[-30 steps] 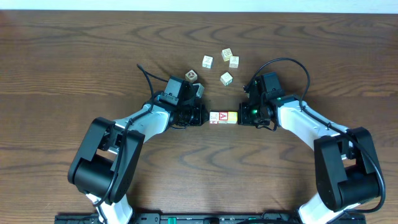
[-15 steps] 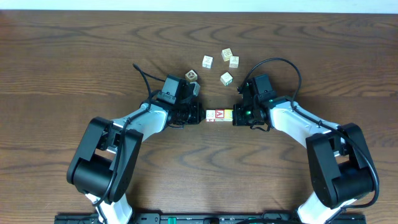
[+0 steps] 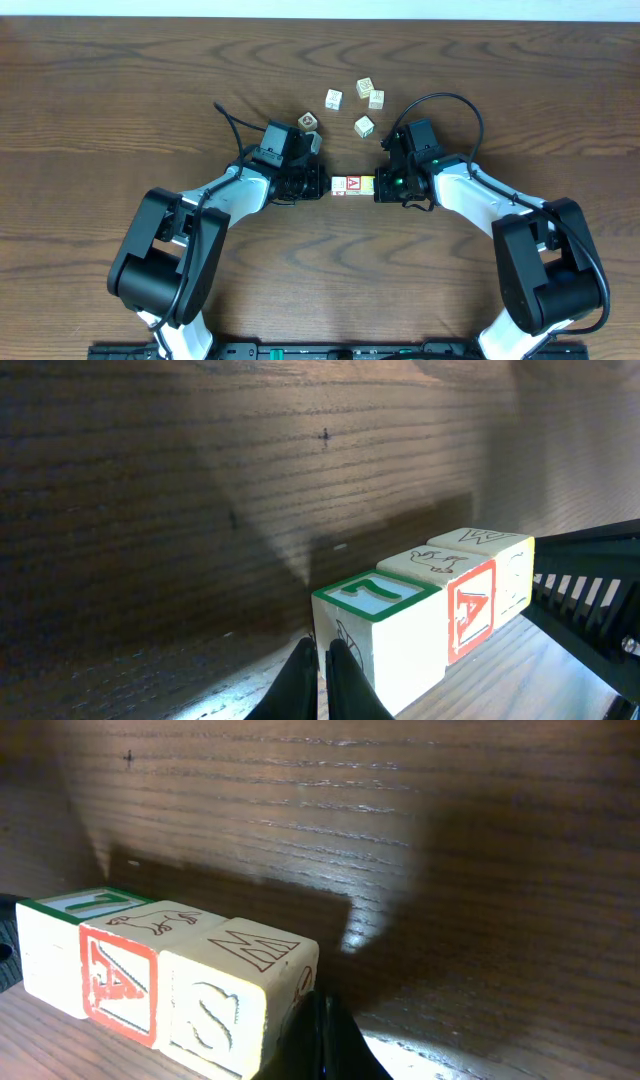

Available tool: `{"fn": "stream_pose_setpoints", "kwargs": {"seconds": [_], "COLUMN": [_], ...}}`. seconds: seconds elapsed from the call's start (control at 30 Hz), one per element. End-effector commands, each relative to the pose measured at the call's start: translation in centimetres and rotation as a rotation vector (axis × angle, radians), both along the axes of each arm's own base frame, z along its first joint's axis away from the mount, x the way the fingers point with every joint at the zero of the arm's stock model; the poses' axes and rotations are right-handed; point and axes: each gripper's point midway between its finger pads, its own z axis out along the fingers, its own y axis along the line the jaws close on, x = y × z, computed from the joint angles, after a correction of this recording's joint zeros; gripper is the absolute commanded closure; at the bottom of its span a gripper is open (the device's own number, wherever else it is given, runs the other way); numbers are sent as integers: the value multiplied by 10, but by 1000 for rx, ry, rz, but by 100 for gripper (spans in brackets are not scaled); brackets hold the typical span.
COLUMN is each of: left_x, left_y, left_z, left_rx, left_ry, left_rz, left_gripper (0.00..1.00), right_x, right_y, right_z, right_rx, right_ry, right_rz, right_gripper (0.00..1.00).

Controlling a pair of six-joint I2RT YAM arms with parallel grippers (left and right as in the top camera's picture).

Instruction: Lift 3 blocks

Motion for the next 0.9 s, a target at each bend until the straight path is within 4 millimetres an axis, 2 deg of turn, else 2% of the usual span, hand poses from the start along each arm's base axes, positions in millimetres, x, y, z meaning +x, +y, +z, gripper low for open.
{"fn": "stream_pose_setpoints", "kwargs": {"seconds": [0.0,0.23,0.87], "left_x": [-7,-7,-7], "left_y": [-6,-6,-6], "left_z": [-2,-2,-2], "left_rx": [-18,-18,-17], "left_ry": [15,15,14], "left_rz": [-23,-24,-23], "left_gripper": [93,93,93], "right_x": [-4,0,3], "right_y": [-13,-23,-13], "right_z": [-11,-11,-6], "right_rx": [-24,-22,31], "right_ry": [35,39,22], "right_rz": [-12,-42,-11], "right_gripper": [99,99,99]}}
